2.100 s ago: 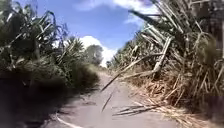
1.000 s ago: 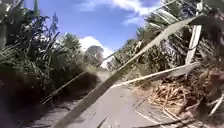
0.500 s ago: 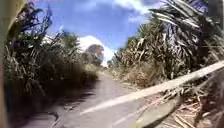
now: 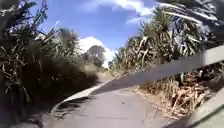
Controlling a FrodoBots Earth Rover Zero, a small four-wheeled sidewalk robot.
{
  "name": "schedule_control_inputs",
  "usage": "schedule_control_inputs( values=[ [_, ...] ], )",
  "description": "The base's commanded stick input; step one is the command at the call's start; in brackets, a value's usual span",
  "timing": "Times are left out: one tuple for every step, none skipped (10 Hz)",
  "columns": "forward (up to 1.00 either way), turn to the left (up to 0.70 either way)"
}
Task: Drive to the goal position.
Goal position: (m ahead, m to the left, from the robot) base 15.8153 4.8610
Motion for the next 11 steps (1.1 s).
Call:
schedule_control_inputs(
  values=[
    [0.7,0.0],
    [0.7,0.01],
    [0.7,0.05],
    [0.7,0.09],
    [0.7,0.14],
    [0.7,0.14],
    [0.7,0.14],
    [0.7,0.0],
    [0.7,0.0],
    [0.7,0.0],
    [0.7,0.03]
  ],
)
